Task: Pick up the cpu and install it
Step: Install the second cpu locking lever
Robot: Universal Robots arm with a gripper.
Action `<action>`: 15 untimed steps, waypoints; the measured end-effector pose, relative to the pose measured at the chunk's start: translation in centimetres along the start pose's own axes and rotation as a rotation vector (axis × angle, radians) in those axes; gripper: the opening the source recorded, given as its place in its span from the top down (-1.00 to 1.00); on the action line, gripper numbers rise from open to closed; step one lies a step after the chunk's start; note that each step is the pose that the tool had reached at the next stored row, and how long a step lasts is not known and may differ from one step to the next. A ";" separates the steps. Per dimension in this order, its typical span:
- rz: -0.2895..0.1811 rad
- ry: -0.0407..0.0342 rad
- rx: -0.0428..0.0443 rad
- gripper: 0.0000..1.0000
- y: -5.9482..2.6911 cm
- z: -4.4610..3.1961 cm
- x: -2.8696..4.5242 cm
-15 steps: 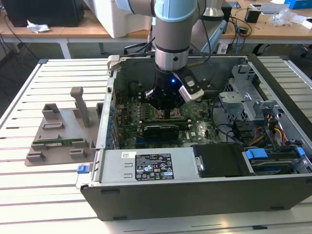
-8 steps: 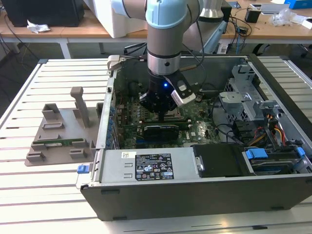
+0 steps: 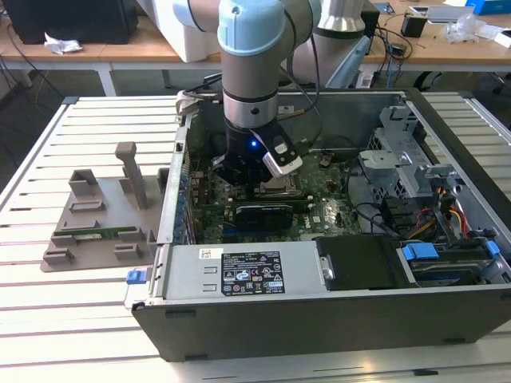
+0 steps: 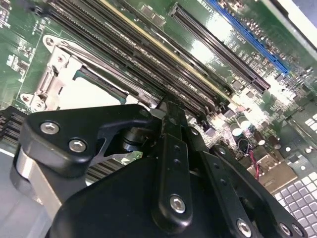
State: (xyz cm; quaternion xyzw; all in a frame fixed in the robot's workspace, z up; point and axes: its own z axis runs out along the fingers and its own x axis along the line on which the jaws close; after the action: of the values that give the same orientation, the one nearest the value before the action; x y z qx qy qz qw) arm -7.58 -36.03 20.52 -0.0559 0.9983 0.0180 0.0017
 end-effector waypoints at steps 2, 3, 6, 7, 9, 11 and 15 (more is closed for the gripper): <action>0.000 0.0000 -0.0021 0.79 0.03 0.05 0.00; 0.000 -0.0001 -0.0030 0.79 0.07 0.07 0.01; -0.002 -0.0011 -0.0100 0.79 0.23 0.11 -0.02; -0.003 -0.0016 -0.0132 0.79 0.26 0.13 -0.03; -0.003 -0.0019 -0.0134 0.79 0.26 0.10 -0.02; -0.003 -0.0043 -0.0131 0.79 0.25 -0.09 -0.01; -0.003 -0.0047 -0.0131 0.79 -0.39 -0.23 0.06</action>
State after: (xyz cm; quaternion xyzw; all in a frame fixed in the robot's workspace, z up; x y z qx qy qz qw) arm -7.59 -36.43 20.74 -0.0575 0.9980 0.0246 0.0037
